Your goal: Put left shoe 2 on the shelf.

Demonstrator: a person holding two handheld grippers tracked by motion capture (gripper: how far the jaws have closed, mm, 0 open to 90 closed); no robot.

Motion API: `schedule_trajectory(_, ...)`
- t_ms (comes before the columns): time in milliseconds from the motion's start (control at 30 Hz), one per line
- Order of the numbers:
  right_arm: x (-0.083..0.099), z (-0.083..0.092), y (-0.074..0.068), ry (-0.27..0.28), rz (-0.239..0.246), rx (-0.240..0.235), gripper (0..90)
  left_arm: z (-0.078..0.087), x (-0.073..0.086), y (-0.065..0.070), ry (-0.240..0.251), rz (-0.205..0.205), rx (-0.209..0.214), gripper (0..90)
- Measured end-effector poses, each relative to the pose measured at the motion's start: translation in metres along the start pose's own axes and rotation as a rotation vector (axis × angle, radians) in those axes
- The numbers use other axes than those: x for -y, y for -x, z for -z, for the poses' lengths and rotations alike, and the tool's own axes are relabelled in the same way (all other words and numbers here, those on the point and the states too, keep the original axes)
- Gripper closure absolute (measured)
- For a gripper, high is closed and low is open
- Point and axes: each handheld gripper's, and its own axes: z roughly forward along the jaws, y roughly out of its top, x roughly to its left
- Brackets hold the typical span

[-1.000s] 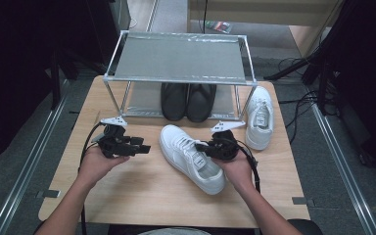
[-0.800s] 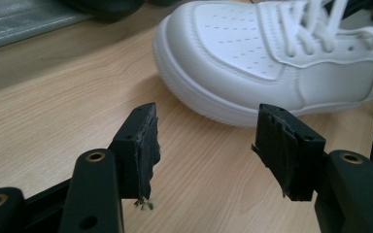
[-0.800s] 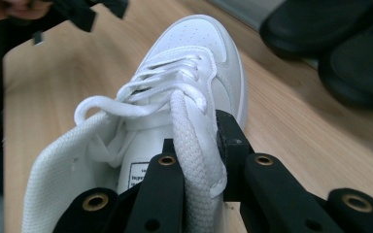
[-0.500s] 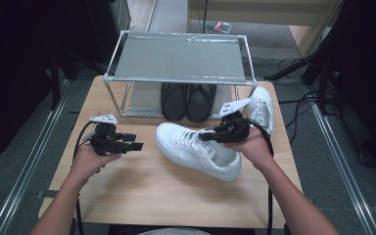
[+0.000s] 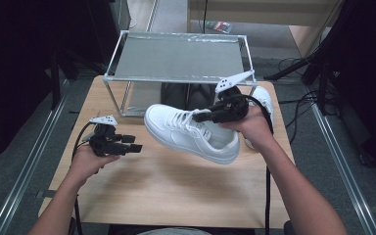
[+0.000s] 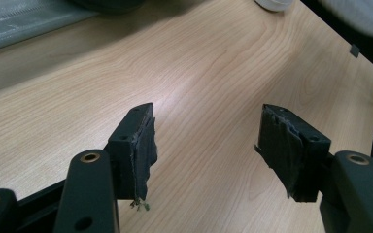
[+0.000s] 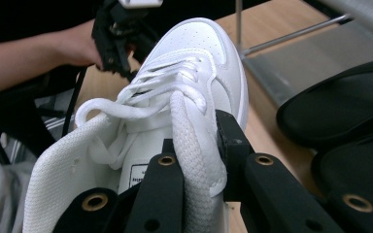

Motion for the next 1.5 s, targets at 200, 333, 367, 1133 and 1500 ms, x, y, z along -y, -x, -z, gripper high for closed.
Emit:
schedule_trajectory(200,-0.023,0.005,0.004,0.023,-0.064,0.054,84.0,0.0,0.0,0.0,0.001,-0.004,0.001,38.6)
schedule_trajectory(333,-0.039,0.009,0.008,0.035,-0.124,0.099,84.0,-0.001,0.0,0.0,0.0,-0.008,-0.002,38.6)
schedule_trajectory(367,-0.043,0.01,0.009,0.042,-0.135,0.11,84.0,-0.002,0.0,0.001,-0.008,-0.011,-0.003,38.7)
schedule_trajectory(1133,-0.112,-0.014,0.063,0.181,-0.345,0.455,83.8,-0.009,-0.003,0.006,-0.021,-0.04,0.032,39.8)
schedule_trajectory(1500,-0.134,-0.036,0.091,0.235,-0.494,0.582,83.7,-0.011,-0.003,0.009,-0.033,-0.075,0.034,39.8)
